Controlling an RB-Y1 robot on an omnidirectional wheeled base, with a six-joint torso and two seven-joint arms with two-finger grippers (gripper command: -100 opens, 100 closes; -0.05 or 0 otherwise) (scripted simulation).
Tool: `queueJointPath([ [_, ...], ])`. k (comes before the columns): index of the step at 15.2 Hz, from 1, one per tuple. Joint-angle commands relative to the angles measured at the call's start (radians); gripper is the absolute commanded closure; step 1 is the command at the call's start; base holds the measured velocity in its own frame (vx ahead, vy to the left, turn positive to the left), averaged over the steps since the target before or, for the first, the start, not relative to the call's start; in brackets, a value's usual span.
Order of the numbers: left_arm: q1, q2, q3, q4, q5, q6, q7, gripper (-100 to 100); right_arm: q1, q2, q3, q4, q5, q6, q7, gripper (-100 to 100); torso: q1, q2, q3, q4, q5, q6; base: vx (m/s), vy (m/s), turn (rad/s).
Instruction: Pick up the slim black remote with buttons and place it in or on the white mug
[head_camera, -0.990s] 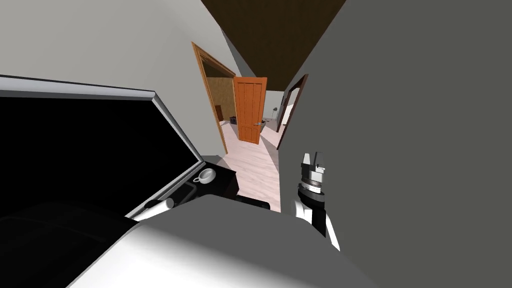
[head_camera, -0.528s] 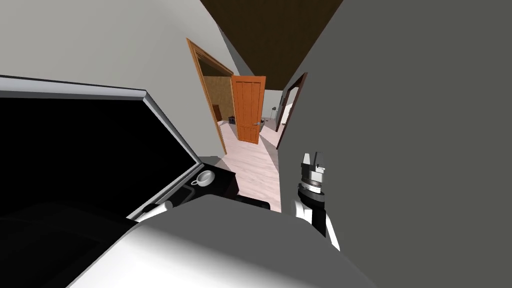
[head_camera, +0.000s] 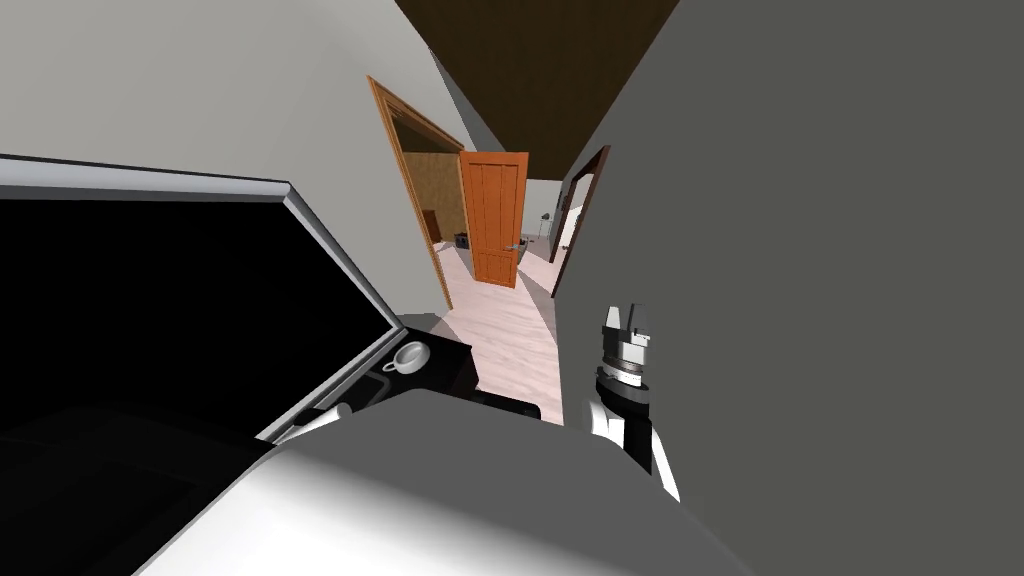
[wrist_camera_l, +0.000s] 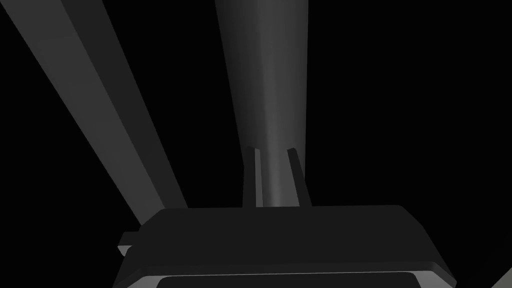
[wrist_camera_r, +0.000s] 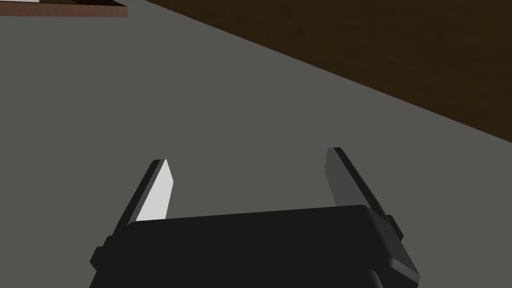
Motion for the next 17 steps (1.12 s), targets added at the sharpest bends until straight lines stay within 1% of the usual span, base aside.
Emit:
queueJointPath([
  [1, 0.0, 0.0, 0.0, 0.0, 0.0, 0.0, 0.0, 100, 0.0, 0.0, 0.0, 0.0, 0.0, 0.0, 0.0, 0, 0.0, 0.0, 0.0, 0.0, 0.0, 0.0, -0.001, -0.009, 0.004],
  [2, 0.016, 0.021, 0.004, -0.031, 0.01, 0.026, -0.004, 100, 0.0, 0.0, 0.0, 0.0, 0.0, 0.0, 0.0, 0, 0.001, 0.0, 0.0, 0.0, 0.0, 0.0, 0.014, -0.023, 0.086],
  [3, 0.016, 0.021, 0.004, -0.031, 0.01, 0.026, -0.004, 100, 0.0, 0.0, 0.0, 0.0, 0.0, 0.0, 0.0, 0, 0.002, -0.001, 0.0, 0.0, -0.001, 0.0, 0.026, -0.033, 0.128],
  [4, 0.026, 0.03, 0.006, -0.048, 0.016, 0.043, -0.005, 100, 0.0, 0.0, 0.0, 0.0, 0.0, 0.0, 0.0, 0, 0.001, -0.001, -0.001, 0.0, -0.001, -0.001, 0.024, -0.045, 0.103],
  [6, 0.035, 0.039, 0.008, -0.065, 0.022, 0.06, -0.006, 100, 0.0, 0.0, 0.0, 0.0, 0.0, 0.0, 0.0, 0, -0.001, -0.002, -0.001, 0.0, -0.001, 0.0, 0.029, -0.058, 0.043],
  [7, 0.027, 0.036, 0.008, -0.048, 0.021, 0.046, -0.009, 100, 0.0, 0.0, 0.0, 0.0, 0.0, 0.0, 0.0, 0, -0.001, -0.002, -0.001, 0.0, -0.001, 0.001, 0.016, -0.032, 0.013],
  [8, 0.039, 0.055, 0.017, -0.072, 0.033, 0.078, 0.003, 100, 0.0, 0.0, 0.0, 0.0, 0.0, 0.0, 0.0, 0, -0.001, -0.002, -0.001, 0.0, -0.001, 0.001, 0.044, -0.021, -0.032],
  [9, 0.045, 0.065, 0.022, -0.083, 0.04, 0.094, 0.009, 100, 0.0, 0.0, 0.0, 0.0, 0.0, 0.0, 0.0, 0, 0.0, -0.003, -0.002, 0.0, -0.001, 0.001, 0.095, -0.012, -0.06],
  [12, 0.061, 0.09, 0.035, -0.112, 0.057, 0.133, 0.025, 100, 0.0, 0.0, 0.0, 0.0, 0.0, 0.0, 0.0, 0, 0.002, -0.01, -0.005, -0.001, -0.002, 0.003, 0.131, -0.013, -0.066],
  [13, 0.061, 0.09, 0.035, -0.112, 0.057, 0.133, 0.025, 100, 0.0, 0.0, 0.0, 0.0, 0.0, 0.0, 0.0, 0, 0.001, -0.011, -0.005, -0.001, -0.002, 0.003, 0.099, -0.017, -0.035],
  [14, 0.065, 0.097, 0.038, -0.12, 0.061, 0.144, 0.029, 100, 0.0, 0.0, 0.0, 0.0, 0.0, 0.0, 0.0, 0, 0.001, -0.01, -0.005, -0.001, -0.002, 0.003, 0.07, -0.01, -0.024],
  [15, 0.074, 0.112, 0.046, -0.137, 0.071, 0.168, 0.039, 100, 0.0, 0.0, 0.0, 0.0, 0.0, 0.0, 0.0, 0, 0.001, -0.008, -0.004, -0.001, -0.002, 0.002, 0.082, -0.005, -0.044],
  [17, 0.084, 0.128, 0.053, -0.155, 0.081, 0.193, 0.049, 100, 0.0, 0.0, 0.0, 0.0, 0.0, 0.0, 0.0, 0, 0.001, -0.008, -0.004, -0.001, -0.002, 0.003, 0.095, -0.008, -0.06],
])
